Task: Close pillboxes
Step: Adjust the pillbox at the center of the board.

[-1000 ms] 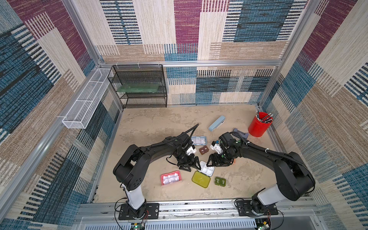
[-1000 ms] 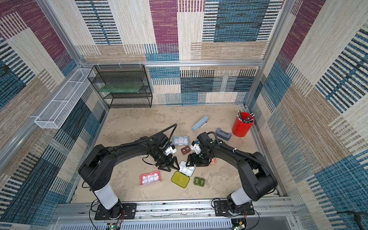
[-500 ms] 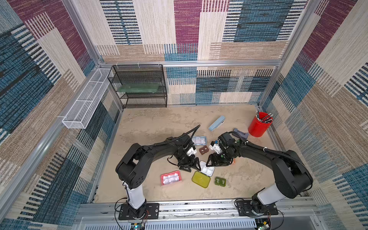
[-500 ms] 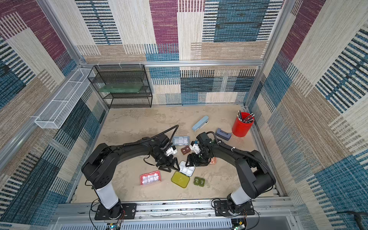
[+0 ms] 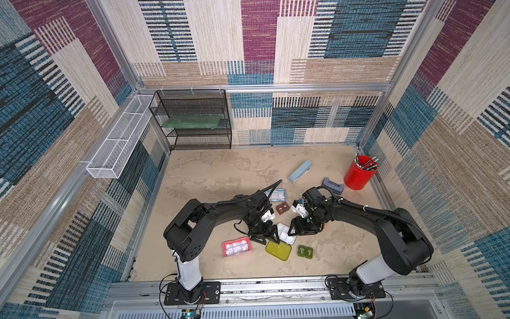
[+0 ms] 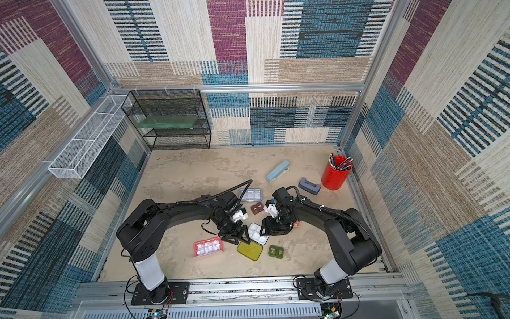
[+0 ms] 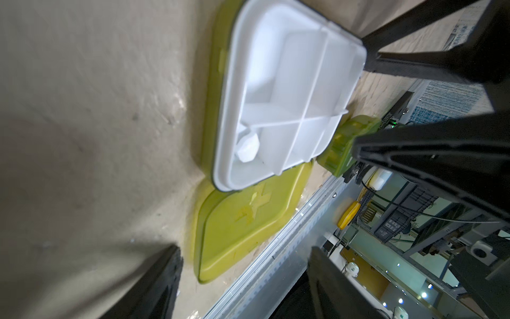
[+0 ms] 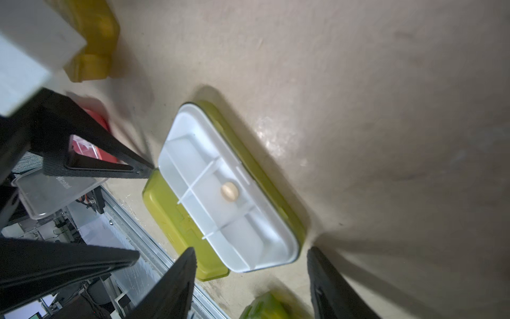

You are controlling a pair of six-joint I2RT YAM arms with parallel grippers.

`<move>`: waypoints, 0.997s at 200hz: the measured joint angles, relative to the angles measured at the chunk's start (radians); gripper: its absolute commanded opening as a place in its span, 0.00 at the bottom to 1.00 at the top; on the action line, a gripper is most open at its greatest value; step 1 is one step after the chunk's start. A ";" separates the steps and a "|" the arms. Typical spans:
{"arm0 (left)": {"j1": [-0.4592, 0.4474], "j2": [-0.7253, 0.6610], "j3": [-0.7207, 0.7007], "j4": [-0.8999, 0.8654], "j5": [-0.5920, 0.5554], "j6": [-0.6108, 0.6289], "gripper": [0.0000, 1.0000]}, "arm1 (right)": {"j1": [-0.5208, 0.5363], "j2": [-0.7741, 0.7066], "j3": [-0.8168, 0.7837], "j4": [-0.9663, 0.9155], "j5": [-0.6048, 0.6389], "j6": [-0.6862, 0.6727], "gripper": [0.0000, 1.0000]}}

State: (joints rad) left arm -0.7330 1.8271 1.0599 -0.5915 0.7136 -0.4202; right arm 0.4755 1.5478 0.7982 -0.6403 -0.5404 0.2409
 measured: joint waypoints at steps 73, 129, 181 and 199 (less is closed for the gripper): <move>-0.014 0.016 0.001 0.019 0.030 -0.003 0.73 | -0.006 -0.023 -0.023 0.013 0.034 0.046 0.52; -0.016 0.027 0.011 0.027 0.051 -0.004 0.73 | -0.005 -0.024 -0.033 0.019 0.047 0.076 0.45; -0.016 0.045 0.060 0.026 0.051 -0.012 0.73 | 0.008 -0.031 -0.040 0.023 0.046 0.096 0.49; -0.016 0.055 0.082 0.022 0.050 -0.011 0.73 | 0.008 -0.047 -0.036 0.020 0.050 0.102 0.57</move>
State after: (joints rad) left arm -0.7490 1.8816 1.1419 -0.5697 0.7635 -0.4313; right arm 0.4831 1.5013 0.7624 -0.6205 -0.4904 0.3431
